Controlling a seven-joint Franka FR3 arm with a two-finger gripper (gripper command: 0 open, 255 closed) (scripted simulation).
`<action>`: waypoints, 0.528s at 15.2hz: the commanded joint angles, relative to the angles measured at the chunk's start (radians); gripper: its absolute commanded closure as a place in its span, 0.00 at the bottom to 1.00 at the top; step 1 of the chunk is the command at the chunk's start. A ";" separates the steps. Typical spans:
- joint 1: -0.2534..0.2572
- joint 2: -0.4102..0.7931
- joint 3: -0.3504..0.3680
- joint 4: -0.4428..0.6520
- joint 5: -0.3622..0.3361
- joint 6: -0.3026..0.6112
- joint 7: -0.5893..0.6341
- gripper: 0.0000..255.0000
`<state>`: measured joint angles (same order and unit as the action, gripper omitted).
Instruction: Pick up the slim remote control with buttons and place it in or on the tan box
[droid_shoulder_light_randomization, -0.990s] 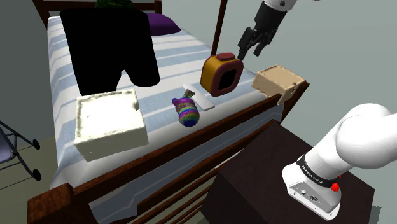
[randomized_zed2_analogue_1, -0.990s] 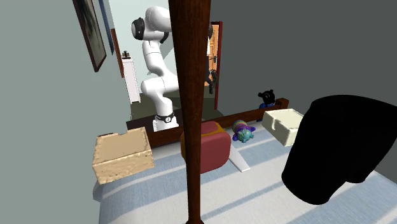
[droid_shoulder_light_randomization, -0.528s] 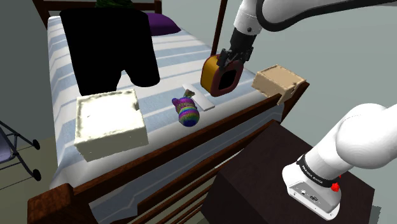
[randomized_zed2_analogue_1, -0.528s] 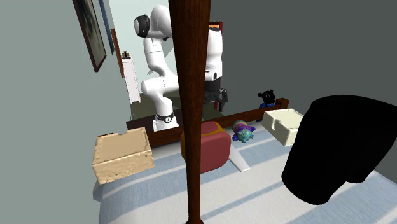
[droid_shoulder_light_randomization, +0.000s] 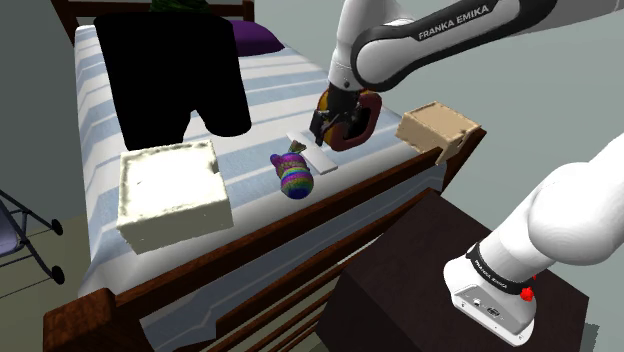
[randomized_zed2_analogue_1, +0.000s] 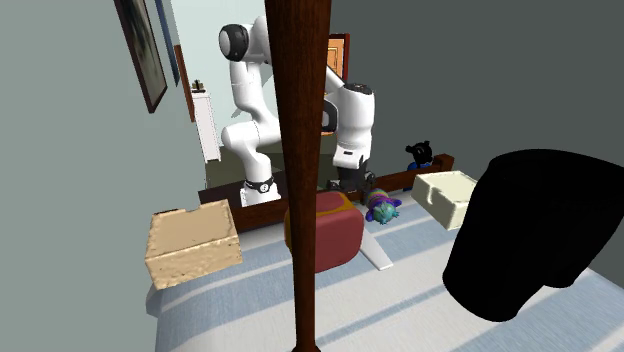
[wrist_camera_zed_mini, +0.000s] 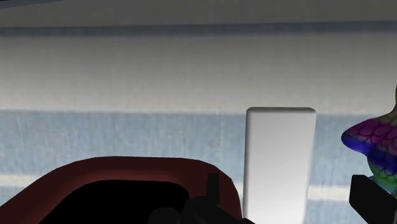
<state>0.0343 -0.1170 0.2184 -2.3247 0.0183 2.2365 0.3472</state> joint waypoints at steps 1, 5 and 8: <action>0.002 0.079 0.010 0.028 -0.015 0.033 0.029 0.00; 0.007 0.152 0.013 0.040 -0.034 0.081 0.054 0.00; 0.009 0.179 0.011 0.027 -0.043 0.120 0.061 0.00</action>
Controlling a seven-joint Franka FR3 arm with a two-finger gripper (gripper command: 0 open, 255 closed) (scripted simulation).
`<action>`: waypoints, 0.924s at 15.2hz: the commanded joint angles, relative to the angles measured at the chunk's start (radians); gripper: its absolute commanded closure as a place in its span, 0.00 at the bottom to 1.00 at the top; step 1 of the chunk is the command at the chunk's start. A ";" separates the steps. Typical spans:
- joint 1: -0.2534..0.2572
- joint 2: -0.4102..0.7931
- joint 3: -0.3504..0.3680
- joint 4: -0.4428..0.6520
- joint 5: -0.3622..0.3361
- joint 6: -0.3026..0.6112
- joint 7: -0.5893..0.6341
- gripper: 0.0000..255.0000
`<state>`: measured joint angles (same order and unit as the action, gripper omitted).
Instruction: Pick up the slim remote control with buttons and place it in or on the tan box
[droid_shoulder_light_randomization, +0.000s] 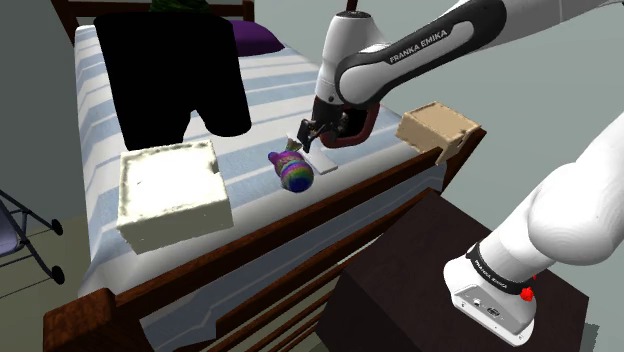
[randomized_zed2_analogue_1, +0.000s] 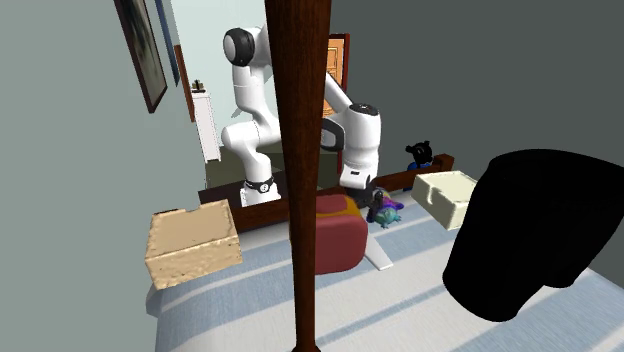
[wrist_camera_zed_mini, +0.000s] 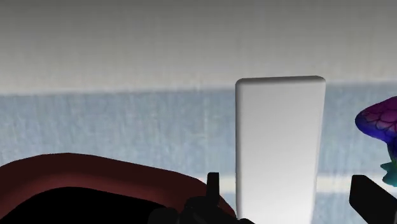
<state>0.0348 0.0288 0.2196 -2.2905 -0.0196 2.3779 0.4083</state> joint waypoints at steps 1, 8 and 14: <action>0.010 0.043 0.009 -0.011 -0.008 -0.008 0.002 0.00; 0.012 0.058 0.007 -0.017 -0.014 0.013 0.006 0.00; 0.012 0.058 0.007 -0.017 -0.014 0.012 0.006 1.00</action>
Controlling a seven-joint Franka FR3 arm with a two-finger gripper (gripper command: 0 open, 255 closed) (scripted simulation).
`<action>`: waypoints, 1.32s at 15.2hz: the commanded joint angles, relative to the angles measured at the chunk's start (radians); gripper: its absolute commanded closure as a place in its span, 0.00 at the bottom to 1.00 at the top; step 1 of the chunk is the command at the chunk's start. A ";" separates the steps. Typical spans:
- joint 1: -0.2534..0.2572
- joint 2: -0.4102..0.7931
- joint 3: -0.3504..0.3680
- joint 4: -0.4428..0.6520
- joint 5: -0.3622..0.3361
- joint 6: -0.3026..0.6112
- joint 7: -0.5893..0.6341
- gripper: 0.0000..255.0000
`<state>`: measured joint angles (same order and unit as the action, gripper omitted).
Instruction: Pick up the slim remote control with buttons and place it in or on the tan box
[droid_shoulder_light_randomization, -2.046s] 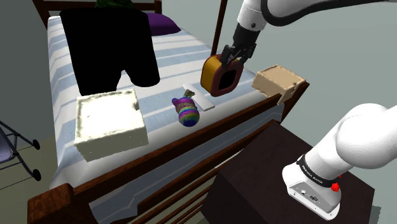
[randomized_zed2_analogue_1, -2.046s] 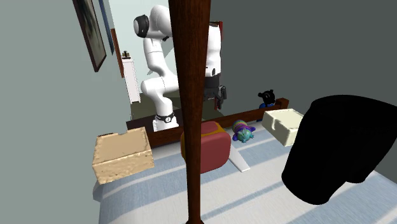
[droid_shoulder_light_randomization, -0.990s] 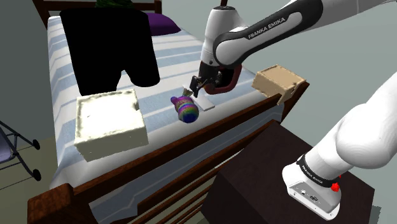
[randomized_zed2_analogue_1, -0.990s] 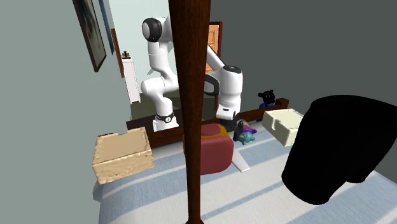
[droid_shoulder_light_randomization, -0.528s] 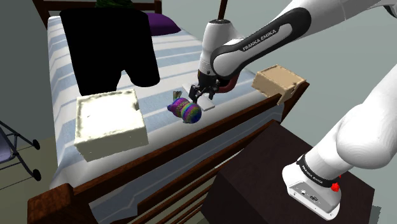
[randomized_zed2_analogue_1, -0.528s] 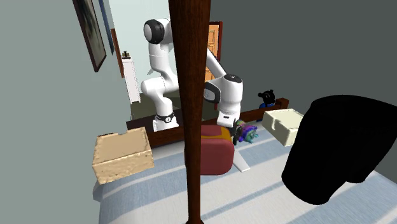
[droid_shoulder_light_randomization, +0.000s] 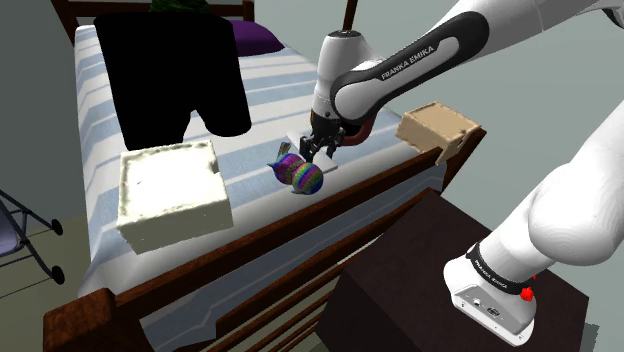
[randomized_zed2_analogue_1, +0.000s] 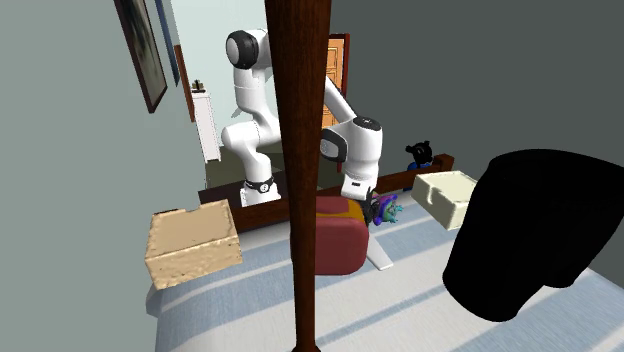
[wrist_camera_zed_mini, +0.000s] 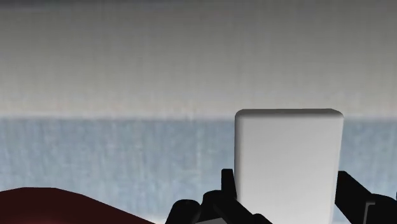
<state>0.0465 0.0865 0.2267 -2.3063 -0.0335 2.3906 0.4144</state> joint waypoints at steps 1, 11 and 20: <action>0.000 0.001 0.000 -0.001 0.000 0.000 0.000 1.00; -0.002 -0.047 0.002 0.019 0.017 -0.066 -0.012 1.00; -0.003 -0.118 0.001 0.069 0.038 -0.186 -0.028 1.00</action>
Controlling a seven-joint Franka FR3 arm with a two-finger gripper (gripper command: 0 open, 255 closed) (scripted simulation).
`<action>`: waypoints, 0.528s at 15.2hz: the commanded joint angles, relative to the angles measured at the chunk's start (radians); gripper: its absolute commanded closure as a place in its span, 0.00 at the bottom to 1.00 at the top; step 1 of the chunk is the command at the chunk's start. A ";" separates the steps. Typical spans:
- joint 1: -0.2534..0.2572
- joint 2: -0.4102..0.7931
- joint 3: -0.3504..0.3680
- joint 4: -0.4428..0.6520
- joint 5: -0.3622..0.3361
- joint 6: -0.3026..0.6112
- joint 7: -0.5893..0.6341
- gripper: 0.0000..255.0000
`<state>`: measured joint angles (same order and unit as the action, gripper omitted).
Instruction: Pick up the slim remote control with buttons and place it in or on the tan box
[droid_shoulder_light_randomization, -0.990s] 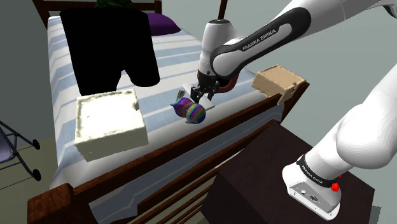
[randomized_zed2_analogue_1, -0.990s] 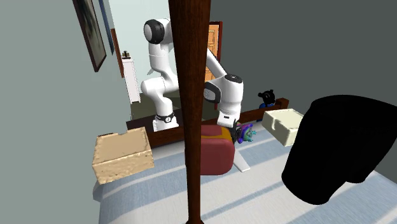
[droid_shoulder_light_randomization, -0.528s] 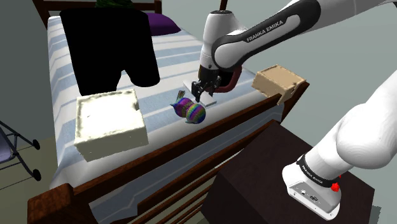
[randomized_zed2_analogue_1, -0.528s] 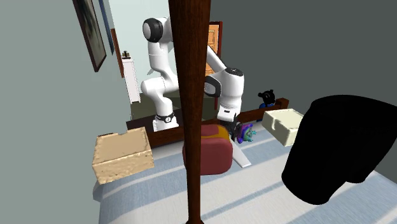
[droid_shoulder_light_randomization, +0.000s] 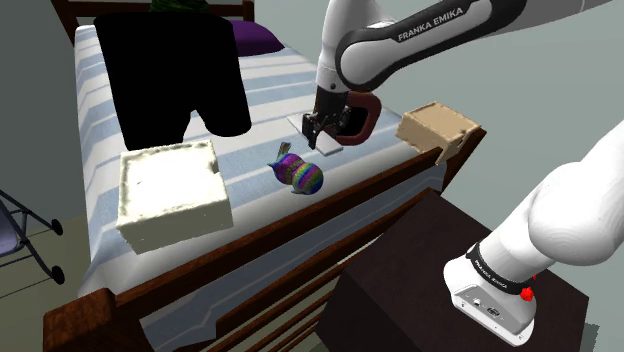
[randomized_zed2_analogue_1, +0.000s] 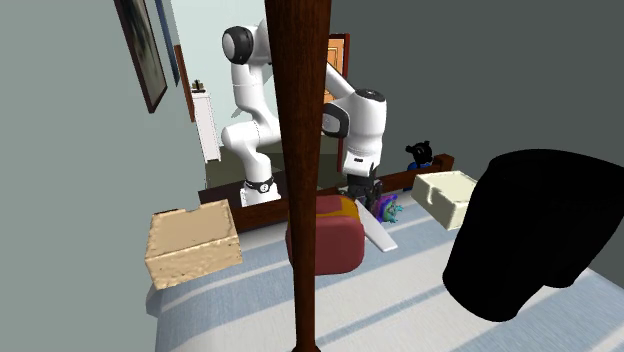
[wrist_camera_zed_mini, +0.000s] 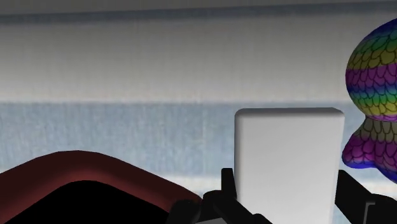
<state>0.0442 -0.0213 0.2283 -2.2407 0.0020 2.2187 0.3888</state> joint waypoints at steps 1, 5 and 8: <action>0.000 -0.017 -0.001 0.011 0.005 -0.027 -0.004 1.00; -0.001 -0.042 -0.002 0.040 0.011 -0.081 -0.009 1.00; -0.001 -0.059 -0.003 0.063 0.015 -0.121 -0.012 1.00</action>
<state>0.0432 -0.0718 0.2258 -2.1878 0.0150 2.1165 0.3783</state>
